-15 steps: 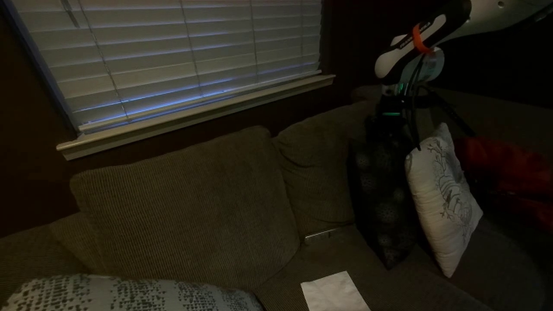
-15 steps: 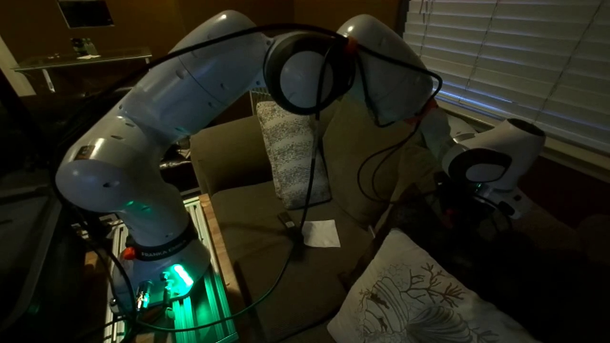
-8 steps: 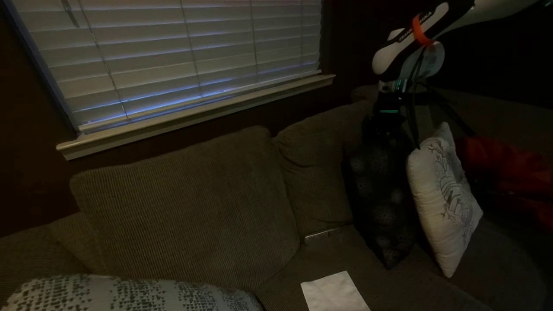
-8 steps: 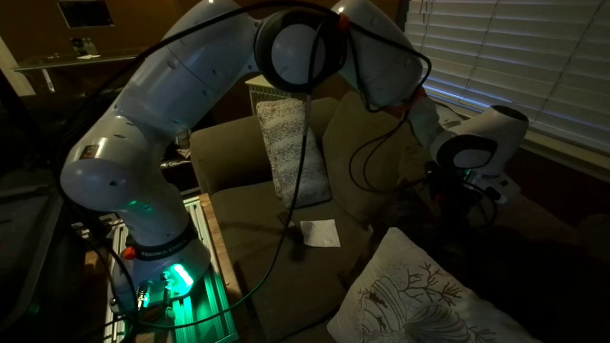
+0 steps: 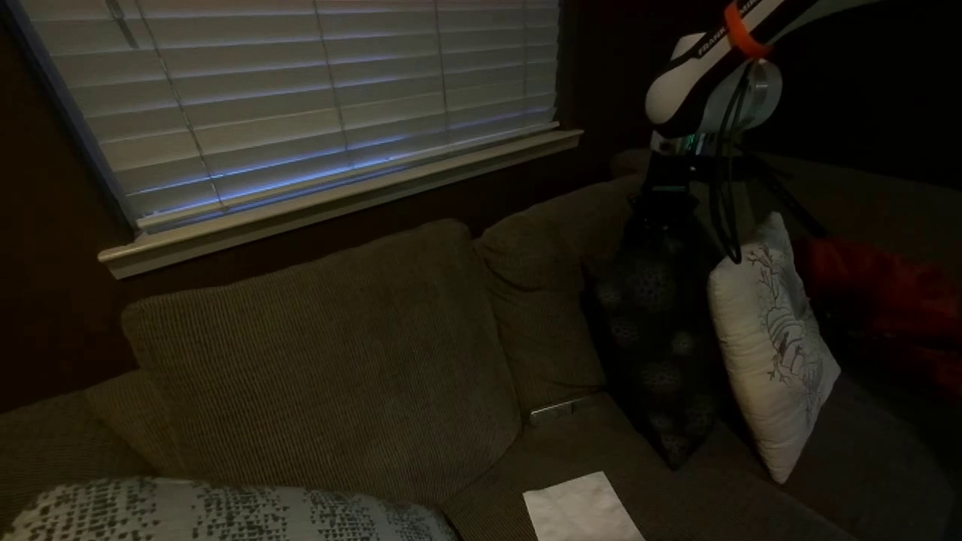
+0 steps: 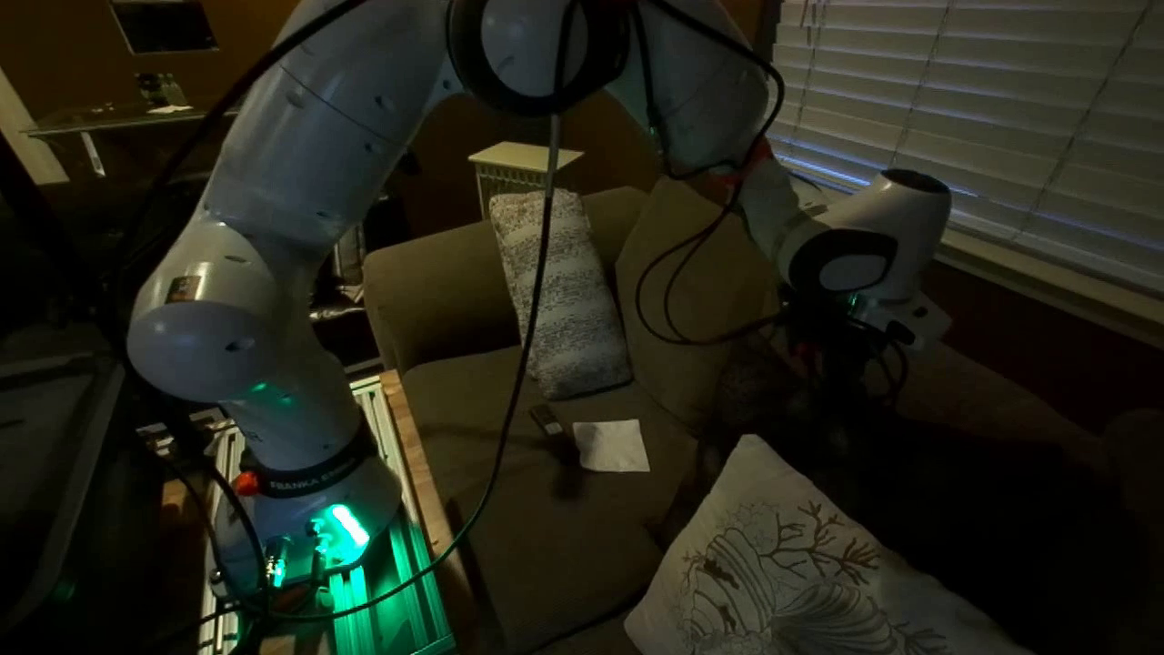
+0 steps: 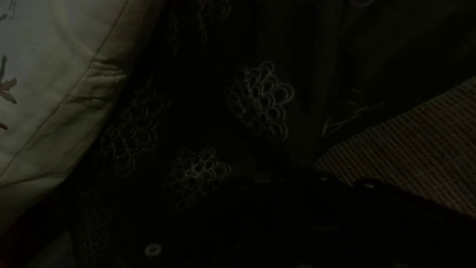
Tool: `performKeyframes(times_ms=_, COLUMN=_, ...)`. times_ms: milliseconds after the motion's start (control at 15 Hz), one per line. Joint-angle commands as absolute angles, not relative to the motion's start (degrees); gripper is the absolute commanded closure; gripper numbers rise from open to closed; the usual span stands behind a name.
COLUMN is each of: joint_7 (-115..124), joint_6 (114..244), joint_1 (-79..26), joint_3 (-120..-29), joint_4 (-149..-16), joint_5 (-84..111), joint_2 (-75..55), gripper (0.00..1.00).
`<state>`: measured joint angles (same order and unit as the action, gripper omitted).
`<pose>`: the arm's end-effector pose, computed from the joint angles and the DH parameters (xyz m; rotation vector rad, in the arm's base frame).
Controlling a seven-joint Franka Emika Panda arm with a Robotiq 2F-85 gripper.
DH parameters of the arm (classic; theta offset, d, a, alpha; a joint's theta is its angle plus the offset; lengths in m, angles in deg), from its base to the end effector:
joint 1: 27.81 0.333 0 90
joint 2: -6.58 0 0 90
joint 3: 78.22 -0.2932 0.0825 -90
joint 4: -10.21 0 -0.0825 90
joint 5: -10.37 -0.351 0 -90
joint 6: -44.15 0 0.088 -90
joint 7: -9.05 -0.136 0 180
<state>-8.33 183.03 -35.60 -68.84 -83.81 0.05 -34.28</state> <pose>0.6345 -0.1808 0.1871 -2.9361 1.0559 -0.1290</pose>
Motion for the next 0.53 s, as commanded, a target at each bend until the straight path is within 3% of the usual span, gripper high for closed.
performKeyframes(times_ms=0, joint_7=-9.9, joint_6=185.0, joint_1=-33.2, joint_3=-69.4, joint_4=-89.8, joint_5=0.3, joint_2=-27.4, gripper=0.98)
performKeyframes(times_ms=467, joint_7=-8.5, joint_6=185.3, joint_1=-33.1, joint_3=-69.1, joint_4=-88.8, joint_5=2.5, joint_2=-30.4, gripper=0.93)
